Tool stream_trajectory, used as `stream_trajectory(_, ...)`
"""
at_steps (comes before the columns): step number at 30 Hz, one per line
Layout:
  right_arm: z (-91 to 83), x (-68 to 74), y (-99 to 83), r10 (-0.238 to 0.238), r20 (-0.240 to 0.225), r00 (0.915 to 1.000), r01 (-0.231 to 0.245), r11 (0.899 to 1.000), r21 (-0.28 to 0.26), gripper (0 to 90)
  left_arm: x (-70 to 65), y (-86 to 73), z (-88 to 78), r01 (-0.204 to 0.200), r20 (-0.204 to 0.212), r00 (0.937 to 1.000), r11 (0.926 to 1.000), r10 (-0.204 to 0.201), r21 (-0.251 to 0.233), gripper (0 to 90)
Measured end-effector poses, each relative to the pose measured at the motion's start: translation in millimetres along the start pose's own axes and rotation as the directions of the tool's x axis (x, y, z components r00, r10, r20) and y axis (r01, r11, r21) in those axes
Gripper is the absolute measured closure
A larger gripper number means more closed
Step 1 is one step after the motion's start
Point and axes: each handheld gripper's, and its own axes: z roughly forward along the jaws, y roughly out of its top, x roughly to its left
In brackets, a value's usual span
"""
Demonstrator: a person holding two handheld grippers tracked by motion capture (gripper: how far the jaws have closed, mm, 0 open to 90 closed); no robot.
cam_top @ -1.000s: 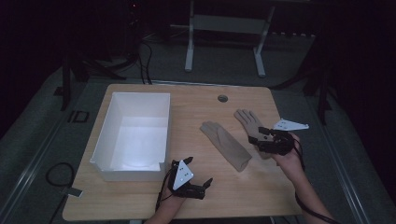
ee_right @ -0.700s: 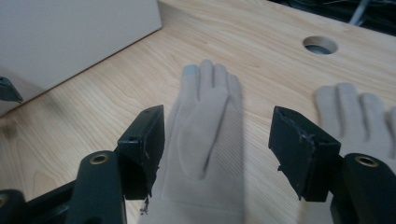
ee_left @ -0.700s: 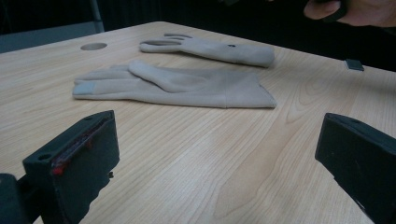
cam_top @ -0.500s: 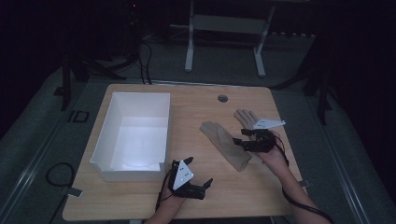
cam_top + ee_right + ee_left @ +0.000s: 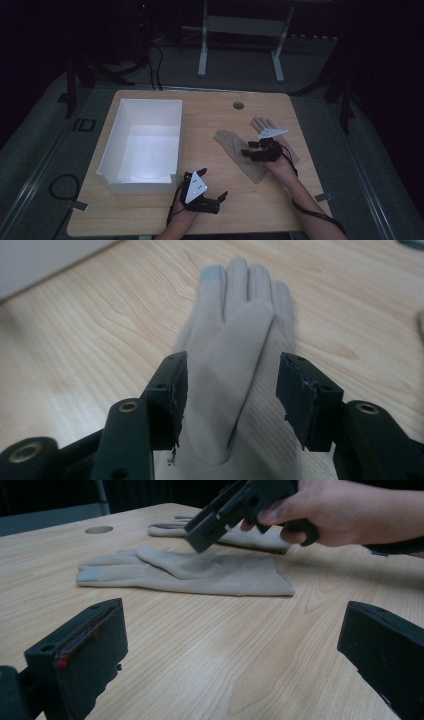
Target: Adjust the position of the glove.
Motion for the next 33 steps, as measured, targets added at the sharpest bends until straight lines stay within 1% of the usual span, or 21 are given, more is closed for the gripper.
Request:
stream_trajectory(3,5.9,-2.1,-1.2,-0.001,-0.003,1.0,0.001,1.0,0.01,47.5,0.0,0.0,0.1,0.002,0.002,1.0,1.0,-0.002,0.0,0.1)
stream_trajectory(4,12.2,-3.6,-2.2,0.006,-0.008,0.9999,-0.006,1.0,0.021,48.6,0.1,0.0,0.1,0.001,0.003,1.0,1.0,-0.001,0.0,0.1)
stream_trajectory(5,12.2,-3.6,-2.2,0.006,-0.008,0.9999,-0.006,1.0,0.021,48.6,0.0,0.0,0.1,0.001,0.002,1.0,1.0,-0.001,0.0,0.1)
stream_trajectory(6,14.5,-3.6,-3.0,0.007,-0.008,0.9999,-0.007,1.0,0.025,49.5,0.0,0.0,0.1,0.0,0.003,1.0,1.0,0.0,0.0,0.1)
stream_trajectory(7,18.1,-3.8,-4.6,0.004,0.003,1.0,-0.004,0.999,0.039,52.1,-0.1,0.0,0.1,0.001,0.003,1.0,1.0,-0.001,0.0,0.1)
stream_trajectory(8,21.0,-3.7,-6.4,-0.005,0.008,1.0,0.005,0.999,0.05,52.8,0.0,0.0,0.1,0.001,0.003,1.0,1.0,-0.001,0.0,0.1)
stream_trajectory(9,21.4,-3.4,-7.5,-0.017,0.011,0.9998,0.016,0.999,0.039,54.0,0.0,0.0,0.1,0.001,0.004,1.0,1.0,-0.001,0.0,0.1)
stream_trajectory(11,21.2,-3.1,-7.5,-0.023,0.02,0.9995,0.022,0.999,0.042,56.2,0.0,0.0,0.1,0.0,0.003,1.0,1.0,0.0,0.001,0.1)
stream_trajectory(13,21.7,0.2,-7.9,-0.068,0.051,0.9964,0.066,0.997,0.049,59.2,-0.2,0.1,0.1,-0.003,0.002,1.0,1.0,0.003,0.002,0.1)
stream_trajectory(14,22.0,1.4,-8.1,-0.078,0.057,0.9953,0.076,0.996,0.048,60.0,-0.2,0.1,0.1,-0.004,0.001,1.0,1.0,0.004,0.002,0.1)
stream_trajectory(16,22.1,1.6,-8.6,-0.072,0.06,0.9956,0.069,0.997,0.045,64.3,-0.3,0.1,0.1,-0.003,0.0,1.0,1.0,0.003,0.002,0.1)
stream_trajectory(17,22.0,1.9,-9.3,-0.069,0.064,0.9956,0.067,0.997,0.038,72.1,-0.3,0.1,0.2,-0.003,0.0,1.0,1.0,0.003,0.002,0.1)
stream_trajectory(18,22.0,1.9,-9.3,-0.069,0.064,0.9956,0.067,0.997,0.038,72.1,-0.3,0.1,0.2,-0.003,-0.001,1.0,1.0,0.003,0.002,0.1)
stream_trajectory(20,22.1,4.0,-9.7,-0.058,0.074,0.9956,0.056,0.998,0.034,78.8,-0.1,0.1,0.2,-0.002,0.0,1.0,1.0,0.002,0.003,0.1)
stream_trajectory(23,21.7,7.0,-6.9,-0.015,0.094,0.9955,0.012,0.999,0.042,81.1,0.1,0.1,0.2,0.003,-0.001,1.0,1.0,-0.003,0.004,0.1)
stream_trajectory(25,18.7,8.9,-3.8,0.043,0.096,0.9944,-0.046,0.999,0.021,81.6,0.3,0.1,0.3,0.005,-0.001,1.0,1.0,-0.005,0.004,0.1)
stream_trajectory(26,15.8,10.4,-1.4,0.06,0.099,0.9933,-0.061,0.998,0.007,81.7,0.4,0.1,0.3,0.005,-0.001,1.0,1.0,-0.005,0.003,0.1)
stream_trajectory(28,8.1,14.0,4.3,0.094,0.12,0.9883,-0.091,0.995,-0.027,81.7,0.2,0.1,0.3,0.006,-0.001,1.0,1.0,-0.006,0.004,0.1)
stream_trajectory(30,-3.4,17.6,12.9,0.141,0.121,0.9826,-0.132,0.988,-0.079,81.8,0.5,0.2,0.3,0.003,0.0,1.0,1.0,-0.003,0.004,0.1)
stream_trajectory(32,-11.6,21.8,19.9,0.167,0.149,0.9746,-0.152,0.983,-0.105,81.8,0.3,0.1,0.3,0.005,-0.001,1.0,1.0,-0.005,0.003,0.1)
stream_trajectory(33,-17.3,24.9,23.8,0.196,0.162,0.9672,-0.176,0.976,-0.125,81.8,0.3,0.1,0.3,0.005,-0.001,1.0,1.0,-0.005,0.003,0.1)
